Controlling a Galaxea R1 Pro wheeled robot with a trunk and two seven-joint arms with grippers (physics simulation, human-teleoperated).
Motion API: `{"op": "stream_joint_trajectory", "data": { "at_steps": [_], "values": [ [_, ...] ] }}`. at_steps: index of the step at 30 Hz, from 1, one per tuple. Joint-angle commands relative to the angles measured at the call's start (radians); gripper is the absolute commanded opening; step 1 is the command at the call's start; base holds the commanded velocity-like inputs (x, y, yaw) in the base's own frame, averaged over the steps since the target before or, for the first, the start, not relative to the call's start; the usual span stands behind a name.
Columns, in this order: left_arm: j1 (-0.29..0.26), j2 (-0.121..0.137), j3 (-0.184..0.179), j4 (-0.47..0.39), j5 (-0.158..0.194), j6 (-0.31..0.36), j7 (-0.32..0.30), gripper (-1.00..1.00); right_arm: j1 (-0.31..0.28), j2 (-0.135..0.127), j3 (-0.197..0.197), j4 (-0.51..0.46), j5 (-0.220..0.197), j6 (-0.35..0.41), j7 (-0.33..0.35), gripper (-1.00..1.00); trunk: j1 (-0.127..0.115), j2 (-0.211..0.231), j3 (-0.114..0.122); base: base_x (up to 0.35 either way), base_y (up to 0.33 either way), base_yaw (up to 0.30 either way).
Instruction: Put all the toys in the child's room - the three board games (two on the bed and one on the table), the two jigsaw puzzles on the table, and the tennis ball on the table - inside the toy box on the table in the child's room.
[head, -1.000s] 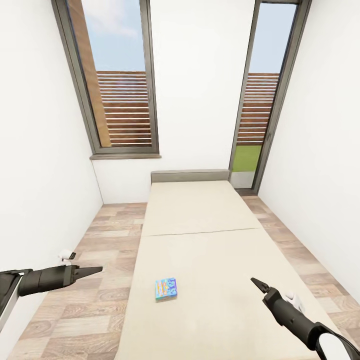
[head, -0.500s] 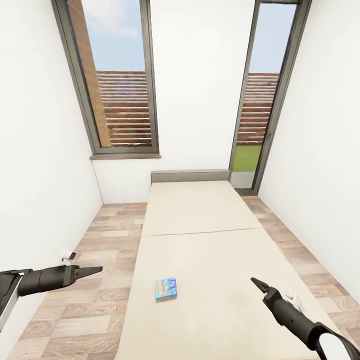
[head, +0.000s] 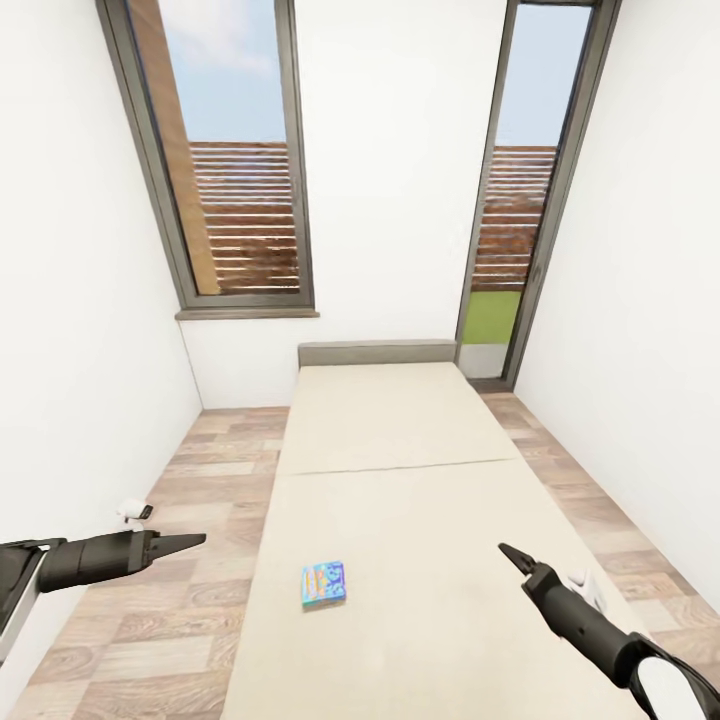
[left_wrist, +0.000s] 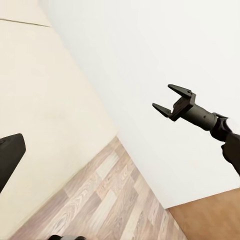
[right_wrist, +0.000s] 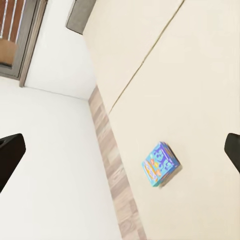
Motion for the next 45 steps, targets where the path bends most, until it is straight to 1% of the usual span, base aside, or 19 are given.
{"op": "stream_joint_trajectory", "data": {
  "at_steps": [1, 8, 12, 14, 15, 17, 20, 21, 26, 27, 33, 34, 37, 38, 39, 43, 44, 45],
  "values": [
    [-0.001, -0.001, 0.000, 0.000, 0.000, 0.011, -0.003, 1.00, -0.001, 0.000, 0.000, -0.006, 0.001, 0.006, 0.001, 1.00, 0.001, -0.002, -0.002, 0.038, -0.056, 0.000],
    [-0.001, -0.013, 0.000, 0.000, 0.000, 0.010, 0.001, 1.00, -0.011, -0.002, 0.025, -0.026, 0.002, 0.010, -0.008, 1.00, 0.001, -0.002, -0.002, 0.016, -0.023, 0.000],
    [-0.001, -0.019, 0.000, 0.000, 0.000, 0.010, 0.040, 1.00, -0.019, 0.000, 0.039, -0.029, 0.002, 0.006, -0.020, 1.00, 0.001, -0.002, -0.002, 0.003, -0.005, 0.000],
    [-0.001, -0.022, 0.001, 0.000, 0.000, 0.011, 0.067, 1.00, -0.022, 0.001, 0.050, -0.030, 0.003, 0.004, -0.028, 1.00, 0.001, -0.002, -0.002, 0.001, -0.002, 0.000],
    [-0.001, -0.028, 0.001, 0.000, 0.000, 0.012, 0.098, 1.00, -0.028, 0.001, 0.061, -0.034, 0.004, 0.002, -0.037, 1.00, 0.001, -0.002, -0.002, 0.001, -0.001, 0.000],
    [-0.001, -0.037, 0.001, 0.000, 0.000, 0.012, 0.129, 1.00, -0.036, 0.001, 0.073, -0.039, 0.004, 0.000, -0.046, 1.00, 0.001, -0.002, -0.002, 0.000, -0.001, 0.000],
    [-0.001, -0.053, 0.003, 0.000, 0.000, 0.012, 0.177, 1.00, -0.051, 0.001, 0.092, -0.047, 0.005, -0.002, -0.057, 1.00, 0.001, -0.002, -0.002, 0.000, 0.000, 0.000],
    [-0.001, -0.065, 0.003, 0.000, 0.000, 0.013, 0.211, 1.00, -0.064, 0.001, 0.104, -0.051, 0.005, -0.003, -0.064, 1.00, 0.001, -0.002, -0.002, 0.000, 0.000, 0.000],
    [-0.003, -0.094, 0.002, 0.000, 0.000, 0.015, 0.313, 1.00, -0.085, -0.005, 0.126, -0.069, 0.005, 0.003, -0.073, 1.00, 0.001, -0.002, -0.002, 0.000, 0.000, 0.000],
    [-0.007, -0.111, 0.001, 0.000, 0.000, 0.017, 0.369, 1.00, -0.090, -0.007, 0.130, -0.073, 0.005, 0.006, -0.075, 1.00, 0.001, -0.002, -0.002, 0.000, 0.000, 0.000],
    [-0.015, -0.169, 0.001, 0.000, 0.001, 0.019, 0.584, 1.00, -0.102, -0.007, 0.138, -0.080, 0.007, 0.025, -0.083, 1.00, 0.001, -0.002, -0.002, 0.000, 0.000, 0.000],
    [-0.016, -0.192, 0.001, 0.000, 0.002, 0.019, 0.660, 1.00, -0.107, -0.006, 0.146, -0.081, 0.012, 0.035, -0.096, 1.00, 0.001, -0.002, -0.002, 0.000, 0.000, 0.000],
    [-0.018, -0.237, 0.000, 0.000, 0.002, 0.017, 0.777, 1.00, -0.119, -0.006, 0.168, -0.082, 0.030, 0.046, -0.138, 1.00, 0.001, -0.002, -0.002, 0.000, 0.000, 0.000],
    [-0.019, -0.256, 0.000, 0.000, 0.001, 0.017, 0.817, 1.00, -0.125, -0.005, 0.178, -0.082, 0.039, 0.048, -0.158, 1.00, 0.001, -0.002, -0.002, 0.000, 0.000, 0.000],
    [-0.020, -0.297, -0.001, 0.000, 0.000, 0.015, 0.903, 1.00, -0.136, -0.004, 0.198, -0.082, 0.062, 0.051, -0.203, 1.00, 0.001, -0.002, -0.002, 0.000, 0.000, 0.000],
    [-0.023, -0.383, -0.003, 0.000, -0.001, 0.010, 1.099, 1.00, -0.154, -0.001, 0.240, -0.082, 0.103, 0.055, -0.297, 1.00, 0.001, -0.002, -0.002, 0.000, 0.000, 0.000],
    [-0.024, -0.426, -0.007, 0.000, -0.001, 0.001, 1.204, 1.00, -0.160, 0.000, 0.262, -0.082, 0.115, 0.055, -0.338, 1.00, 0.001, -0.002, -0.002, 0.000, 0.000, 0.000],
    [-0.025, -0.447, -0.010, 0.000, -0.001, -0.008, 1.256, 1.00, -0.164, 0.001, 0.273, -0.082, 0.119, 0.055, -0.357, 1.00, 0.001, -0.002, -0.002, 0.000, 0.000, 0.000]
  ]
}}
